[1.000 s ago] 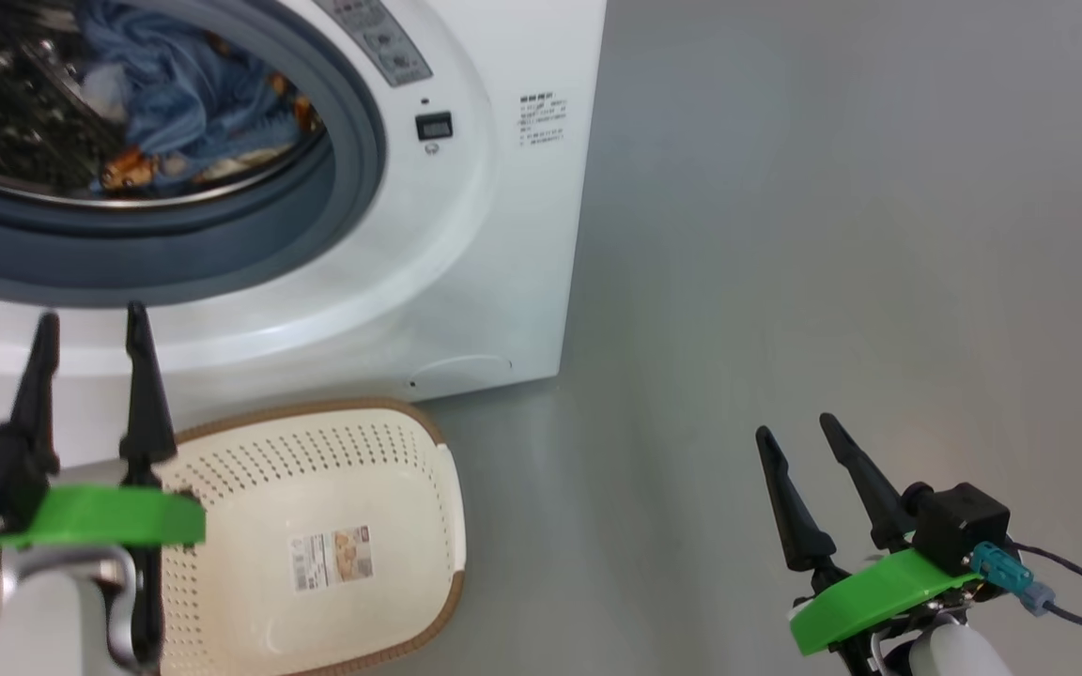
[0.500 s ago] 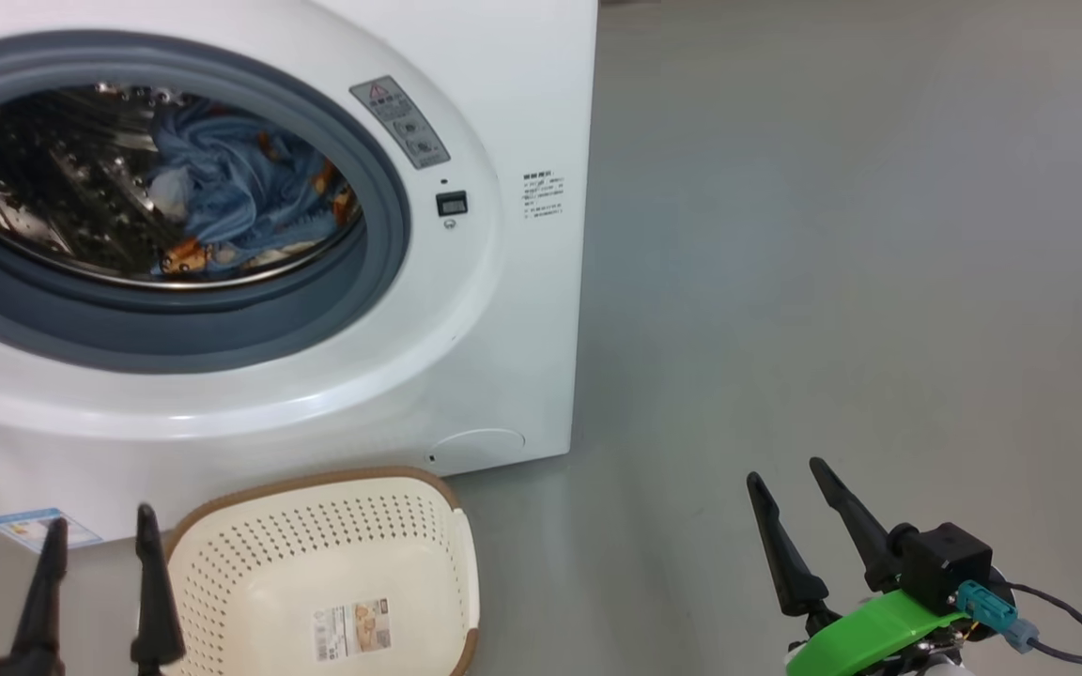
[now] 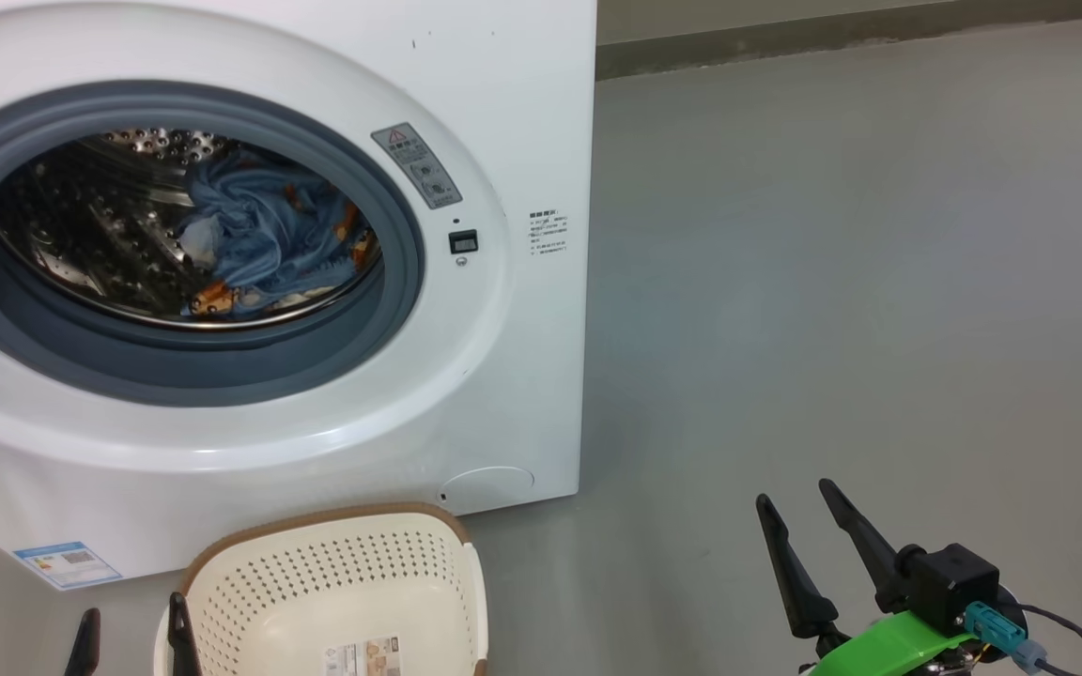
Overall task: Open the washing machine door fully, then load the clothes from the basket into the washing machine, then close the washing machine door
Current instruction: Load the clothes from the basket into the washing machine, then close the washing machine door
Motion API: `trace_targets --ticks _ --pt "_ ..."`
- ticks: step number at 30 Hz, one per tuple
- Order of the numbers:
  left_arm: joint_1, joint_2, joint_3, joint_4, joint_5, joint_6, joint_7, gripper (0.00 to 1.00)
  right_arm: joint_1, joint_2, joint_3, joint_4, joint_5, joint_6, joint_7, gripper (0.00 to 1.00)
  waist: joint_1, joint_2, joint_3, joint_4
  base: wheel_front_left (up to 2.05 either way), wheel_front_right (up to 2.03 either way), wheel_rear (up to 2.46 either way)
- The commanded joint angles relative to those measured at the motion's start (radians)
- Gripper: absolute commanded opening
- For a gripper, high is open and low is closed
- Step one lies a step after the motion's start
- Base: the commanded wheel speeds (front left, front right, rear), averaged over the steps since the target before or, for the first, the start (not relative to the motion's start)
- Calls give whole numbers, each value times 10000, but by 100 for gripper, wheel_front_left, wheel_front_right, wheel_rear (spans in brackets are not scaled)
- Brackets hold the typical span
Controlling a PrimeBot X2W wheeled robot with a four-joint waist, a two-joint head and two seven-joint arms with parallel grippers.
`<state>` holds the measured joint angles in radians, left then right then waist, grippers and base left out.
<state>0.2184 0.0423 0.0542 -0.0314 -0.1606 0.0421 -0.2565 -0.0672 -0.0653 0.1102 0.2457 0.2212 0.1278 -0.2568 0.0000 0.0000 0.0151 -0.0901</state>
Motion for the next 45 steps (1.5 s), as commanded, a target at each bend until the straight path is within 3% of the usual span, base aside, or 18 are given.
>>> trace_targets --ticks 1,13,45 --pt "-119 81 241 -332 2 178 -53 100 -14 -42 198 -272 -133 29 -21 100 0 0 -46 2 0 0 0" --pt "441 80 -119 -436 -81 676 -53 100 136 -69 161 -419 -146 29 -8 100 0 0 -156 25 0 0 0" --pt "675 80 -196 -488 -224 666 -53 100 181 -34 114 -466 -138 29 21 100 0 0 -244 265 0 0 0"
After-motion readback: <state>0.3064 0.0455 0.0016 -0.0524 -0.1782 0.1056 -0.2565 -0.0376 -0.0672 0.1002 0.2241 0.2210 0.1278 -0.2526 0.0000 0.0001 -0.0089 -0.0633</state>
